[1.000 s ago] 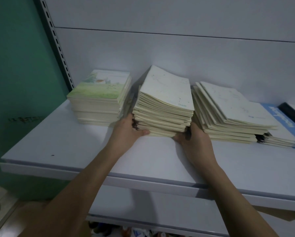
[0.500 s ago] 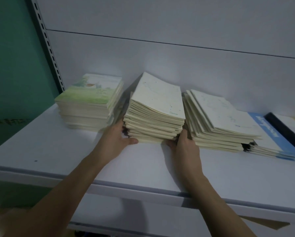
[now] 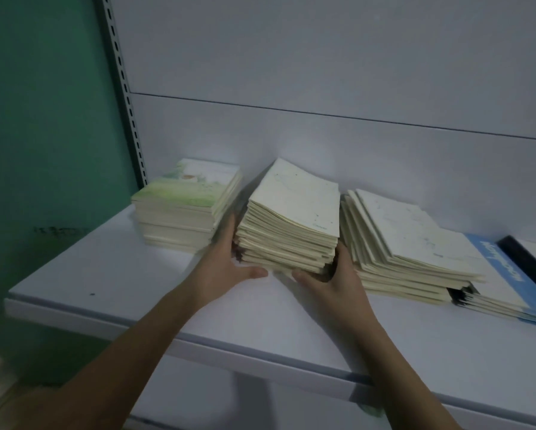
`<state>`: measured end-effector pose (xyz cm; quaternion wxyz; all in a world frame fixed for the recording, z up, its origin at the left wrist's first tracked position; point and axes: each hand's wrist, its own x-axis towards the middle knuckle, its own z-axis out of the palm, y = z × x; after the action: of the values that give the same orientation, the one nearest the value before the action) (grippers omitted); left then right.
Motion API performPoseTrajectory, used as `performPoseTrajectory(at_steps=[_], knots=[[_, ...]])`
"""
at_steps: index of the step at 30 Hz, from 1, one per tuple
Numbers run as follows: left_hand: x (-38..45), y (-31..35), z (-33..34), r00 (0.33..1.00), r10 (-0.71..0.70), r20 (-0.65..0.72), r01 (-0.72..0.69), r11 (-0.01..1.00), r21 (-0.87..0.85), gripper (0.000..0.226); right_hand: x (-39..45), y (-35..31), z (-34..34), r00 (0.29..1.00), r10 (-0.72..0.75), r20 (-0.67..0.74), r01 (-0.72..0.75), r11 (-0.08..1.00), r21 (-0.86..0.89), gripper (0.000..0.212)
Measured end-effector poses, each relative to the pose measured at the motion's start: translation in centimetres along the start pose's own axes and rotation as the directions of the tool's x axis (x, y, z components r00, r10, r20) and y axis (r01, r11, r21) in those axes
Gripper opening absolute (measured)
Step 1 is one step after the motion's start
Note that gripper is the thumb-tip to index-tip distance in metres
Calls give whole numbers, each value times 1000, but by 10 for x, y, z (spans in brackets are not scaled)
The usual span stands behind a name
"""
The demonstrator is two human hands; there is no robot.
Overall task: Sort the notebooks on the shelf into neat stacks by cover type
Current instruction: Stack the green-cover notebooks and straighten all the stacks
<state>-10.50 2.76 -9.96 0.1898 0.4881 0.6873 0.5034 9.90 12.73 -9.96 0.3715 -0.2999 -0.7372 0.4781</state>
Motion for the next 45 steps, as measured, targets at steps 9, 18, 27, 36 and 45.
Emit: performPoseTrajectory(at_steps=[9,18,27,36,45], knots=[[20,30,10,979,127,-160,-136,990,-42,118,14,-28,8,989,-102,-108,111,991,78,56],[35,16,7,992,106,-70,-113,989,-98,104,15,-19,3,939,-310,147,310,951,23,81],[25,16,1,983,179,29,-173,975,-137,115,2,-26,11,968,-247,41,250,962,-106,75],[27,14,-1,985,170,11,-162,955,-247,108,41,-36,19,969,233,-78,-199,930,311,52],[27,25,3,998,25,-66,-53,882,-469,82,43,-38,2,945,314,88,-324,882,342,54]])
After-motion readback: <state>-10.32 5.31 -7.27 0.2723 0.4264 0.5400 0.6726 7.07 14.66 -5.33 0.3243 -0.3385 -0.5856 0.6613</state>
